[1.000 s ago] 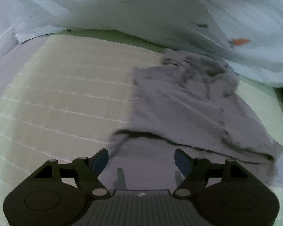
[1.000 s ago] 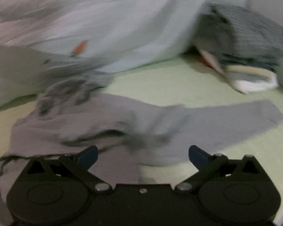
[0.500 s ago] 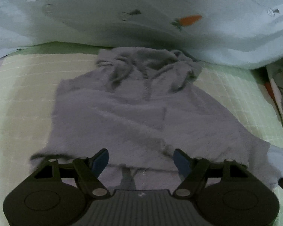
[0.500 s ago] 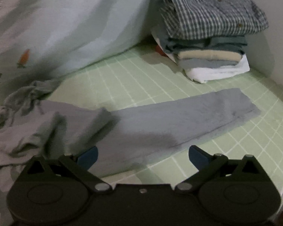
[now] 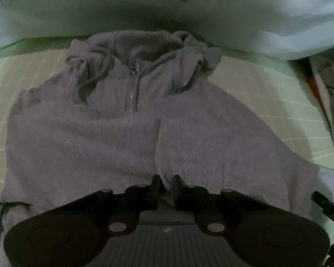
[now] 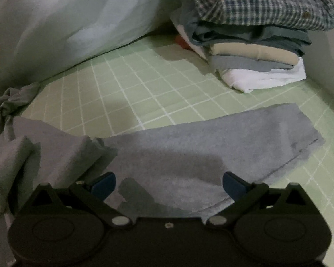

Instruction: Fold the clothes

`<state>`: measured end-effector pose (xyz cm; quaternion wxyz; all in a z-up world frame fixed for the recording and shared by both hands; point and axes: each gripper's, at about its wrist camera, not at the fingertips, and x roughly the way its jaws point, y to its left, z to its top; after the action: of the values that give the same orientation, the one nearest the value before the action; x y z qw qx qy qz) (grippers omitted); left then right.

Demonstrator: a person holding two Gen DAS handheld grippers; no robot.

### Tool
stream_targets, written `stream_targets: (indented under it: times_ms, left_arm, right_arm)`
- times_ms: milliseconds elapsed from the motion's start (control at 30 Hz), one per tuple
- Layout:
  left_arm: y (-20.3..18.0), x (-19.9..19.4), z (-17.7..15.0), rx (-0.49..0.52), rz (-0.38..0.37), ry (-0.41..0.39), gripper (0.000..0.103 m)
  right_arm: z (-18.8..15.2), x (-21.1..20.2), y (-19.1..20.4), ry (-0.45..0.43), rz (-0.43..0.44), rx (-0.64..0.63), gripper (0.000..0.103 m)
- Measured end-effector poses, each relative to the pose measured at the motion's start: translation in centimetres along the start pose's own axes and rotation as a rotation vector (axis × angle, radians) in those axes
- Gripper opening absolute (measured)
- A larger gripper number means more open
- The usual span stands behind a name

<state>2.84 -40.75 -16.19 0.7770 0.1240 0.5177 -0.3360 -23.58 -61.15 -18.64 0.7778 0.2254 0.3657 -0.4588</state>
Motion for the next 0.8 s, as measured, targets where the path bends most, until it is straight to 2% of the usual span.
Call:
stream_targets:
  times_ms: [133,233,400,433,567,600,667,733,800]
  left_arm:
    - [0.7,-2.3,-0.3,-0.006,0.019,-0.075,0.008]
    - [1.6,-4.8,-0.7,0.006,0.063,-0.148,0.008]
    - [3.7,-7.0,-1.2,0.024,0.301,-0.235,0.009]
    - [4.6,-6.8,-1.4,0.002,0.349,-0.222,0.009]
    - [8.5,-5.2,-2.0,-0.153,0.424,-0.121,0.013]
    - [8.8,-5.0,-2.1,-0.160,0.430,-0.109,0.015]
    - [9.1,-4.9,-2.3,-0.164,0.437,-0.095,0.029]
    - [8.7,-4.9,-2.3,-0.151,0.425,-0.106,0.048]
    - [8.1,-4.8,-2.2,-0.130,0.415,-0.113,0.056]
  right_arm:
    - [-0.2,0.5,0.6,0.003,0.003,-0.029,0.103]
    - [-0.2,0.6,0.8,0.001,0.018,-0.041,0.103]
    - [-0.4,0.6,0.7,-0.003,0.029,-0.048,0.103]
    - [-0.4,0.6,0.8,-0.004,0.029,-0.047,0.103]
    - [-0.3,0.8,0.7,0.000,0.036,-0.053,0.103]
    - [-0.3,0.8,0.5,0.004,0.038,-0.055,0.103]
    - [-0.2,0.8,-0.2,0.008,0.032,-0.046,0.103]
    - [0.1,0.9,-1.6,0.001,0.009,-0.013,0.103]
    - [0.3,1.2,-3.3,-0.005,-0.040,0.031,0.103]
